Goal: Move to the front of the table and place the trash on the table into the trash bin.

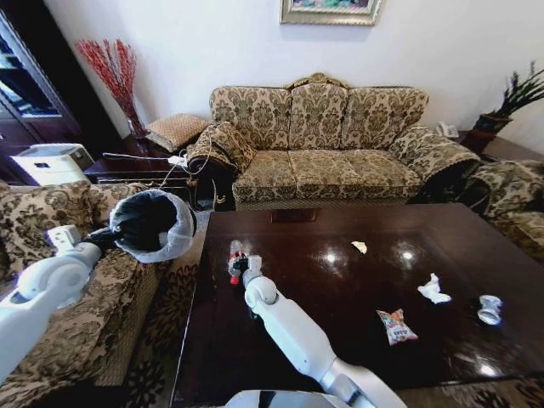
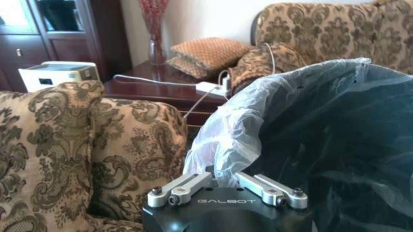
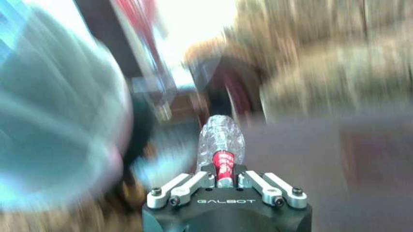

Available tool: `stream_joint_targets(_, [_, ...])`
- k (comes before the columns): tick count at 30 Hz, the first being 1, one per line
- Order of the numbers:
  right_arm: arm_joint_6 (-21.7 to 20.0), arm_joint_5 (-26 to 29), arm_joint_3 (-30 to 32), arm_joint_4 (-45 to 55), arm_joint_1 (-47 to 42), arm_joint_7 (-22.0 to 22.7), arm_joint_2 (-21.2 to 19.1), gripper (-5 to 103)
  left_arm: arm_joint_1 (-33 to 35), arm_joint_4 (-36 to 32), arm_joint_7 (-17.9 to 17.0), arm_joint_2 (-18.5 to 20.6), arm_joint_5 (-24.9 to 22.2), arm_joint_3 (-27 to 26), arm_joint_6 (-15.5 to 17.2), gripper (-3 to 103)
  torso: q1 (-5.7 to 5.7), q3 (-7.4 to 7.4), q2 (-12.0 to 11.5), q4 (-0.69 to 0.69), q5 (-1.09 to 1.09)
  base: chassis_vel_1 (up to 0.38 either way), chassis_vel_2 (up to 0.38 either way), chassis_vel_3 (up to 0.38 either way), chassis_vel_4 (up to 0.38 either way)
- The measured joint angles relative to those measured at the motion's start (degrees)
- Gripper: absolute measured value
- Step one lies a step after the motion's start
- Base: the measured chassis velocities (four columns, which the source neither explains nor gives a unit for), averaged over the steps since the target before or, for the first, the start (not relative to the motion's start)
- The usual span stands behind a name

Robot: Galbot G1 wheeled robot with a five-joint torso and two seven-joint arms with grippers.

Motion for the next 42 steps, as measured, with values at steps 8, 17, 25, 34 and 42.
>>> stream_joint_targets(8, [18.93, -13.02, 8.48, 20.92, -9.14, -12.71, -6.23, 10, -0.23, -2.73, -1.61, 4.48, -2.68, 1.23, 2.53, 0, 0.0, -0.01, 0.0, -0.01, 0.01, 0.0, 0.0, 0.0, 0.0])
stream_joint_targets(17, [24.61, -3.59, 10.93, 32.52, -11.44, -28.47, -12.57, 10, 0.85, -8.61, -2.86, 8.35, -9.9, 0.62, 6.27, 0, -0.01, -0.01, 0.0, -0.02, 0.02, 0.0, 0.0, 0.0, 0.0])
stream_joint_targets(25, [24.4, -1.55, 6.01, 30.49, -4.11, -34.31, -10.77, 10, 1.75, -19.07, -5.11, 9.84, -15.84, -0.28, 9.3, 0, 0.01, 0.0, 0.0, -0.02, 0.01, 0.0, 0.0, 0.0, 0.0])
stream_joint_targets(34, [24.2, -4.89, 2.46, 28.41, -1.68, -34.31, -9.94, 8, 3.99, -26.59, -6.78, 7.67, -17.3, -2.16, 10.8, 0, -0.01, -0.01, 0.0, 0.0, -0.01, 0.0, 0.0, 0.0, 0.0])
stream_joint_targets(42, [23.93, -6.99, 2.34, 28.12, -1.66, -33.42, -9.27, 42, 4.98, -28.18, -9.04, 8.63, -17.6, -1.25, 11.18, 0, 0.0, 0.0, 0.0, -0.01, -0.01, 0.0, 0.0, 0.0, 0.0])
